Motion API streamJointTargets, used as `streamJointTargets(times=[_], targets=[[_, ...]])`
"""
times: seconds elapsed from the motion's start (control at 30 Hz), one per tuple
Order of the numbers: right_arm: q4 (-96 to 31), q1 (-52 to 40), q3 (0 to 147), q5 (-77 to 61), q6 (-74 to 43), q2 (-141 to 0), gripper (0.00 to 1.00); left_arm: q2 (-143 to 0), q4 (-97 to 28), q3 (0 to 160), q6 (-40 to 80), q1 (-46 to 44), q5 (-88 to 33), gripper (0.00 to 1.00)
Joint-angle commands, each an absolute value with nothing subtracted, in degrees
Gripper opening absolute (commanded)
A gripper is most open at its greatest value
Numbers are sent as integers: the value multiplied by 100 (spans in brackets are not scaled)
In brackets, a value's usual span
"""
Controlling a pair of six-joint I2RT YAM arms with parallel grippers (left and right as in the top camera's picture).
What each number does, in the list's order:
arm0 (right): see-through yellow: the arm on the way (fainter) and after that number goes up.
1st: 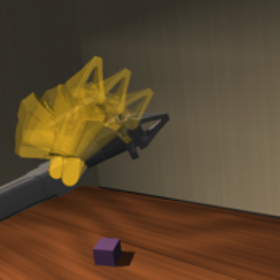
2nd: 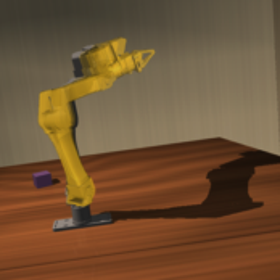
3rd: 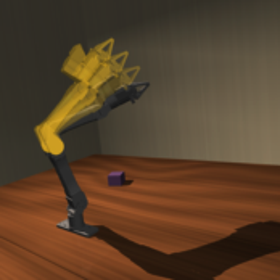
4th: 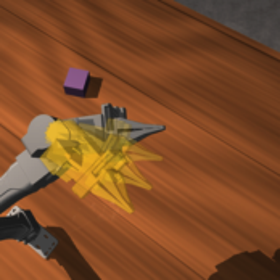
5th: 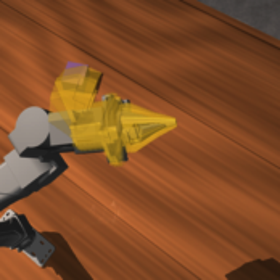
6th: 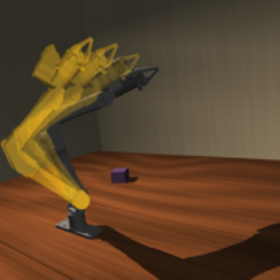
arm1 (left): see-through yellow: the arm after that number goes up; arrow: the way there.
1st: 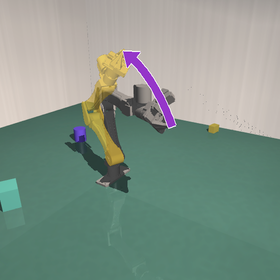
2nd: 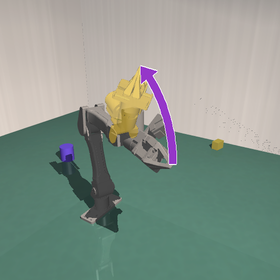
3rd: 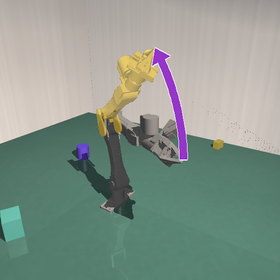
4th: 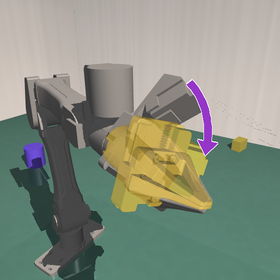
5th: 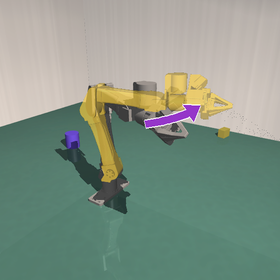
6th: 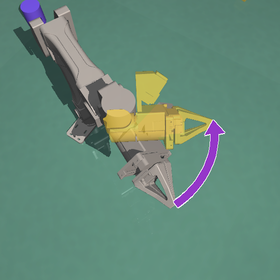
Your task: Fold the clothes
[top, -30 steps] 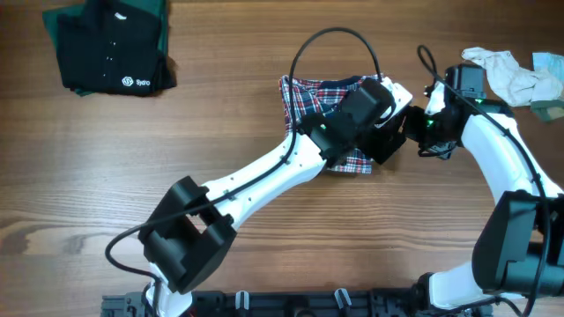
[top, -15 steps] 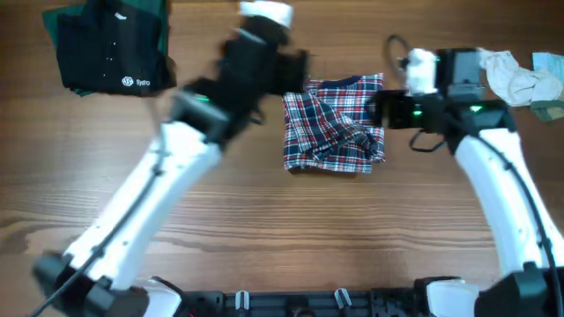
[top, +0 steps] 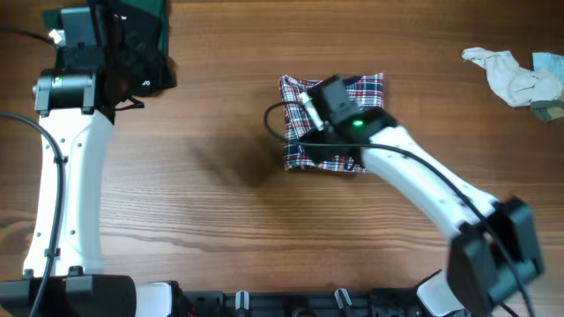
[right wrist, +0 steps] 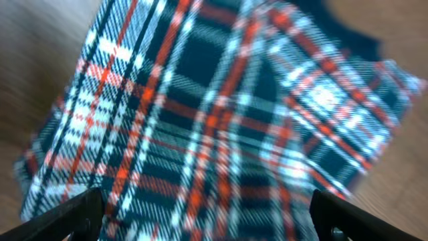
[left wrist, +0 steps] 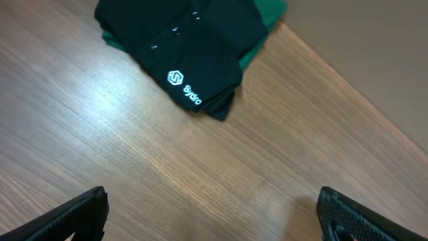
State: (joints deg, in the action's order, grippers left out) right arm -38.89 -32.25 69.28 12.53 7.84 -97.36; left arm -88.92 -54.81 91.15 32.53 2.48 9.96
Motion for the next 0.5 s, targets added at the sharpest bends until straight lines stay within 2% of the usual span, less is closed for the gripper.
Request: streamJointTargets(times=[0.0,0.17,0.47], targets=[[-3736,-3680,6976,1879,840,-10092,100,-8906,-5498,9172,3369,290,923,100],[-3529,-4150,6982,2281,899,-10073,100,-8906,-5500,9172,3371,290,923,100],[-3347,-4228,7017,2274,906,-10156,100,-8906,-5524,9172,3371,290,921,100]])
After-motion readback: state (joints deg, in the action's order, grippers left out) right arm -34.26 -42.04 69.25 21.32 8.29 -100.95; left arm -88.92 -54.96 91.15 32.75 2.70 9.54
